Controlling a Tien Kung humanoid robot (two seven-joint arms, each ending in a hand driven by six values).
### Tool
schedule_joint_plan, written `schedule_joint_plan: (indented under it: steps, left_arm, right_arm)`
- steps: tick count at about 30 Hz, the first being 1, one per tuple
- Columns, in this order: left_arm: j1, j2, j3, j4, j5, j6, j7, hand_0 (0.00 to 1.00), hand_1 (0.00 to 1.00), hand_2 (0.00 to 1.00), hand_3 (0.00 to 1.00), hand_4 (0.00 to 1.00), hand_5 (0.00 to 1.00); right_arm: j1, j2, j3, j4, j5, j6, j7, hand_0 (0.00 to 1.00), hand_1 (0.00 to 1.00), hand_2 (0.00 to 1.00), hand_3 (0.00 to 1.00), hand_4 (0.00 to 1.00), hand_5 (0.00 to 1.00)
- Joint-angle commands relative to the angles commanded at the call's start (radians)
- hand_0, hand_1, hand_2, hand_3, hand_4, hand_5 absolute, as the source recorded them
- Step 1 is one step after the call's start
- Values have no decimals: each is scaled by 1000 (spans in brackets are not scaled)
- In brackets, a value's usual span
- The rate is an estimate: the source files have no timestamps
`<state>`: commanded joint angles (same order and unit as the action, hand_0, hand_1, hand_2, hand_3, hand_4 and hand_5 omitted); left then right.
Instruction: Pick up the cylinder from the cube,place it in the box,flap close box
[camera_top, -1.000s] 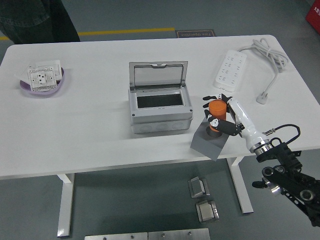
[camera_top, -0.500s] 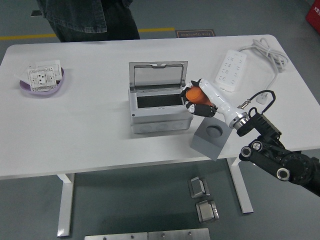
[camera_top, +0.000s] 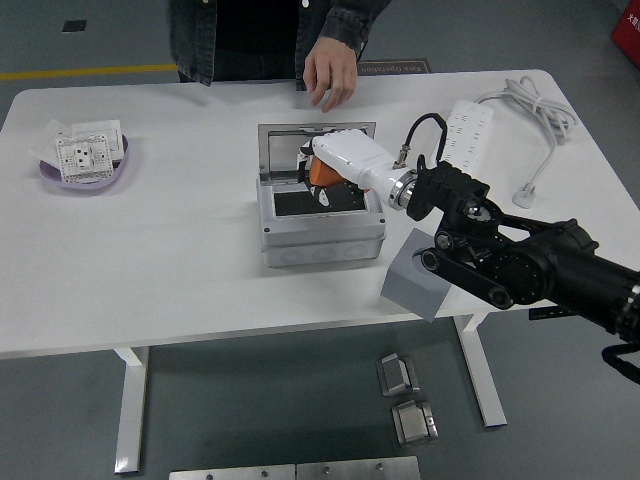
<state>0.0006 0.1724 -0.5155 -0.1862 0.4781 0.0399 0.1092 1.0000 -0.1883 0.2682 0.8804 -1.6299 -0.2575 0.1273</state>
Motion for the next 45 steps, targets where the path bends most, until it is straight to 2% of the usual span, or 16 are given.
schedule_joint_plan:
  steps: [4, 10, 15, 16, 21, 22, 27, 28, 33, 34, 40, 43, 45]
  left_arm:
    - [-6, 2, -2, -1, 5, 0, 1, 663, 653, 542, 581, 582, 217]
    - [-19, 3, 2, -2, 6, -1, 1, 663, 654, 542, 581, 581, 217]
    - [-22, 3, 5, -1, 7, -3, 0, 663, 654, 542, 581, 581, 217]
    - [-23, 4, 5, -1, 7, -2, 0, 663, 652, 541, 580, 580, 219]
    - [-25, 4, 13, -1, 2, -2, -3, 663, 652, 541, 580, 580, 219]
    - [-26, 4, 15, -1, 0, -2, -4, 662, 653, 541, 579, 578, 222]
    - [-29, 4, 21, -1, -6, -3, -5, 662, 653, 541, 579, 578, 222]
    - [-29, 4, 20, -1, -4, -2, -5, 662, 652, 539, 579, 573, 221]
    - [-30, 5, 19, -1, 0, -3, -4, 662, 652, 539, 579, 573, 221]
    - [-31, 5, 19, -1, 0, -3, -4, 662, 652, 540, 578, 568, 221]
    - [-32, 4, 21, -2, 1, -4, -4, 661, 648, 539, 578, 563, 217]
    - [-32, 3, 23, -2, -1, -4, -4, 661, 648, 539, 578, 563, 217]
    - [-30, 1, 23, -2, -3, -4, -5, 661, 648, 539, 578, 563, 217]
  right_arm:
    - [36, 28, -65, -85, 63, -8, 54, 2, 161, 234, 210, 2, 2]
    - [58, 44, -134, -186, 118, -10, 145, 2, 168, 244, 223, 2, 2]
    - [59, 51, -130, -203, 85, 10, 173, 2, 168, 244, 223, 2, 2]
    - [59, 53, -129, -203, 78, 13, 173, 138, 243, 384, 343, 2, 2]
    - [60, 63, -125, -204, 54, 17, 166, 138, 243, 384, 343, 2, 2]
    - [60, 65, -125, -205, 52, 17, 165, 421, 531, 626, 741, 451, 128]
    - [60, 67, -116, -205, 50, 12, 165, 421, 531, 626, 741, 451, 128]
    - [59, 67, -114, -205, 50, 11, 165, 874, 800, 845, 998, 817, 215]
    - [55, 66, -109, -207, 56, 9, 167, 874, 800, 845, 998, 817, 215]
    - [54, 65, -109, -208, 57, 9, 167, 918, 828, 858, 998, 815, 223]
    - [47, 58, -96, -208, 59, 12, 169, 927, 831, 858, 998, 831, 242]
    - [38, 42, -76, -185, 54, 18, 163, 927, 831, 858, 998, 831, 242]
    - [24, 13, -48, -146, 60, 27, 152, 927, 831, 858, 998, 831, 242]
